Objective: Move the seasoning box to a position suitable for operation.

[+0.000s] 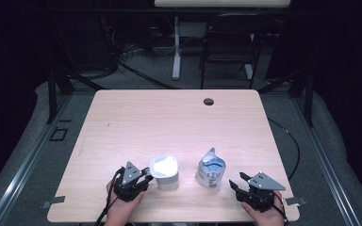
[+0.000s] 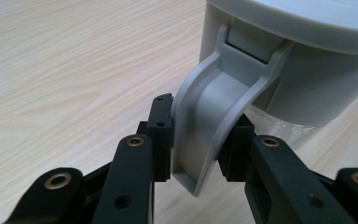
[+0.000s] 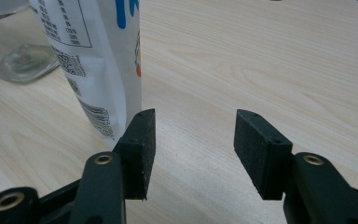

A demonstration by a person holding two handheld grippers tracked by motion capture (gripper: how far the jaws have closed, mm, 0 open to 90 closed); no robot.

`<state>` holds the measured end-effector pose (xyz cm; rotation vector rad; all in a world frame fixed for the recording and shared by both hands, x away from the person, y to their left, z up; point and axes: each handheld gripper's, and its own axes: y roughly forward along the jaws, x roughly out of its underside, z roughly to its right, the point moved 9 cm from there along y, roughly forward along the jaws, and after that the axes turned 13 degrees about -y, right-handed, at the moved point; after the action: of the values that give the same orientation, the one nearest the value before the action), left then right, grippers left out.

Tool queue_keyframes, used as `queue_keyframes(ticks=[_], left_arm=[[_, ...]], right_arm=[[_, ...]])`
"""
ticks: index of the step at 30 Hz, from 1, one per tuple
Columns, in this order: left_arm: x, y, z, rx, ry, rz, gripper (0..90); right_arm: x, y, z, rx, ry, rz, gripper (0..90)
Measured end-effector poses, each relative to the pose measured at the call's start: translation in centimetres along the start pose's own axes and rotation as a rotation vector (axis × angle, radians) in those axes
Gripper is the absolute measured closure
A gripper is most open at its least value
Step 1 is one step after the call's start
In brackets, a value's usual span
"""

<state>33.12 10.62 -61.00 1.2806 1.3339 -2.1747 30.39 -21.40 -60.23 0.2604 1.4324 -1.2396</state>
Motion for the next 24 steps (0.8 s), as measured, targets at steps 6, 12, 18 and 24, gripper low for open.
queue_keyframes(ticks=[6,12,18,24], left_arm=[[0.1,0.2,0.7,0.044,0.026,-0.006,70.4],[0.0,0.1,0.4,0.057,0.009,-0.003,69.4],[0.1,-0.2,-0.1,0.019,0.002,0.021,62.8],[0.2,-0.9,0.1,0.040,-0.001,0.017,60.9]], right_arm=[[-0.1,0.1,-0.2,-0.003,-0.002,0.008,48.7],[-0.2,0.0,-0.5,-0.014,-0.006,0.007,48.7],[-0.3,0.0,-0.8,-0.012,-0.021,0.005,48.7],[-0.5,-0.2,-0.9,-0.011,-0.023,0.014,48.4]])
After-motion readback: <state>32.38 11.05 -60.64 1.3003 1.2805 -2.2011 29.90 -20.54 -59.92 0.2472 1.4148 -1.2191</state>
